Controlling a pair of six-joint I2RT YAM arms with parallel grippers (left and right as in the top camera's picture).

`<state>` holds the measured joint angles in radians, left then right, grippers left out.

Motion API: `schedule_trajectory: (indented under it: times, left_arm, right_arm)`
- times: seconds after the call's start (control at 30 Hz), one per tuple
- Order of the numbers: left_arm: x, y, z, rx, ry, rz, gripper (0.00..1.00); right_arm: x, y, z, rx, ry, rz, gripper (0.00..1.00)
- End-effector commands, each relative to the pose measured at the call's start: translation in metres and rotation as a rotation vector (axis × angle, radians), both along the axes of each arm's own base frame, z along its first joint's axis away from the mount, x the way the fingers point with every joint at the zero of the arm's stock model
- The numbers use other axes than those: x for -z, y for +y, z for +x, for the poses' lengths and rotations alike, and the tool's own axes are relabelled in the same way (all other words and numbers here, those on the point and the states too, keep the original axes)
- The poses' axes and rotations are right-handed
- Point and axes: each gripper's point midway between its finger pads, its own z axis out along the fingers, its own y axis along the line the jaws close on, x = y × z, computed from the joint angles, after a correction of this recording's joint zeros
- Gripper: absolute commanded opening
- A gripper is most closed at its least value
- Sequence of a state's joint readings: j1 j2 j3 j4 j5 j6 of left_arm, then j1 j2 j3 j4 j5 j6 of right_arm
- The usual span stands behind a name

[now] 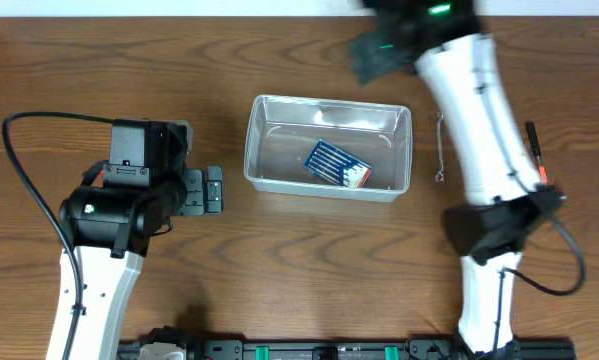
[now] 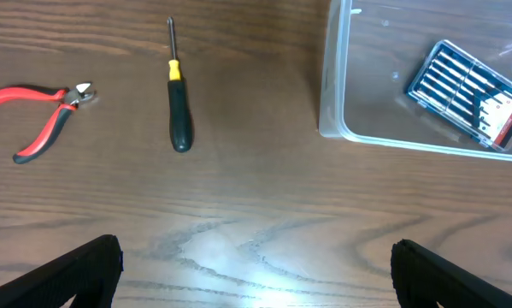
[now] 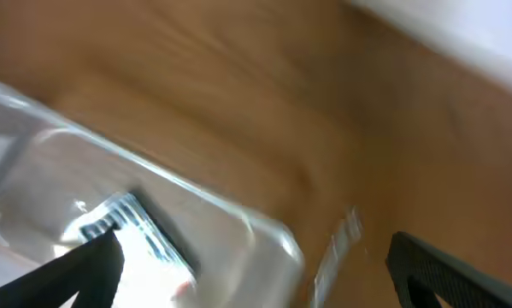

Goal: Pack container
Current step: 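Move the right gripper to the silver wrench and grasp it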

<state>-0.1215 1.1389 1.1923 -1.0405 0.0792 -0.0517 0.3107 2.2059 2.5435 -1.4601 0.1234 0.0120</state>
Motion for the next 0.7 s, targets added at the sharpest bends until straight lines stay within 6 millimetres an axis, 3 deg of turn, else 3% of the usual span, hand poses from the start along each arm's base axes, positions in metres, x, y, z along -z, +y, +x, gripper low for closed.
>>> schedule_trajectory:
  times: [0.0,0.13,0.23,0.33,0.5,0.67]
  left_arm:
    - [-0.008,-0.001,0.003,0.008,-0.021,-0.005,0.99]
    - [-0.008,-0.001,0.003,0.008,-0.021,-0.005,0.98]
    - [-0.008,-0.001,0.003,0.008,-0.021,-0.005,0.99]
    - [-0.008,-0.001,0.003,0.008,-0.021,-0.005,0.98]
    - [-0.008,-0.001,0.003,0.008,-0.021,-0.005,0.98]
    - [-0.008,-0.001,0.003,0.008,-0.021,-0.005,0.98]
  right_arm:
    - [0.011,-0.077,-0.012,0.451,0.089,0.073,0.99]
    - [0.03,-0.126,-0.028,0.568,0.19,0.04,0.99]
    - [0.044,-0.143,-0.035,0.607,0.241,0.026,0.99]
    - [0.063,-0.144,-0.038,0.572,0.289,-0.001,0.99]
    - [0.105,-0.124,-0.042,0.482,0.357,-0.044,0.99]
    - [0.131,-0.115,-0.046,0.445,0.397,-0.044,0.99]
